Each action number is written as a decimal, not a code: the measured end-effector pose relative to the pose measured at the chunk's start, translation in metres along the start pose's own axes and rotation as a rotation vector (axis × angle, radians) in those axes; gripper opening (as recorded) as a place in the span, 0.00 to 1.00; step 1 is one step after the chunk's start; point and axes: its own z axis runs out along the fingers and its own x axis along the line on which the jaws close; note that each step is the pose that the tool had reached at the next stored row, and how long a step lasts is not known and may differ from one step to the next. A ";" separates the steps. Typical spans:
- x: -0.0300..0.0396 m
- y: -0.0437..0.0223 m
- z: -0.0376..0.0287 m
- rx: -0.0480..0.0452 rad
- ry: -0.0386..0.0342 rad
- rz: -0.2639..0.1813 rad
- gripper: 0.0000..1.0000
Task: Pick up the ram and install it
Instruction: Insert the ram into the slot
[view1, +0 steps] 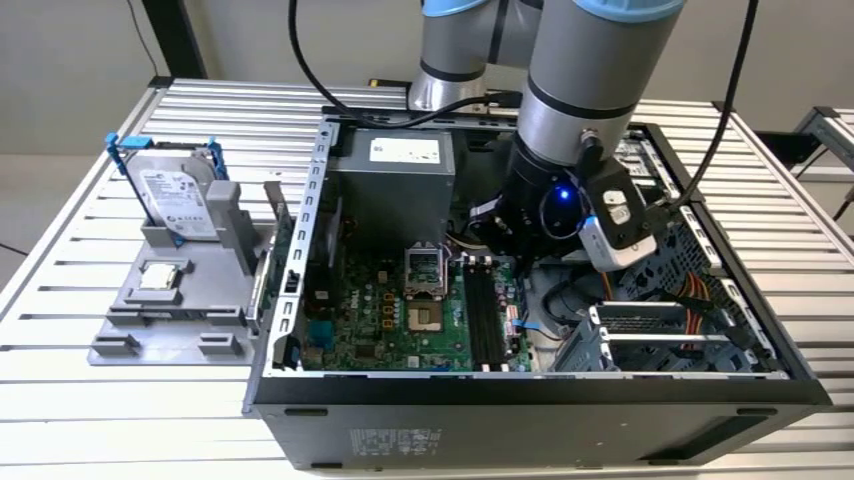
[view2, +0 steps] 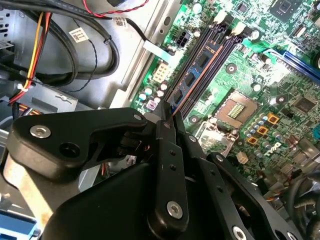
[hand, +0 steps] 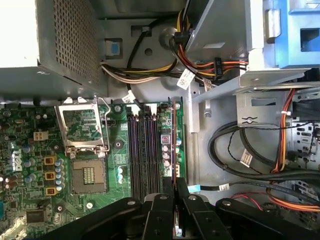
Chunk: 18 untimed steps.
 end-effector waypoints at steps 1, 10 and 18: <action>0.0000 0.0000 0.0000 0.0000 0.0000 0.000 0.00; 0.0003 -0.0003 0.0066 0.0000 0.0000 0.000 0.00; 0.0013 -0.0009 0.0211 -0.0001 0.0001 -0.004 0.00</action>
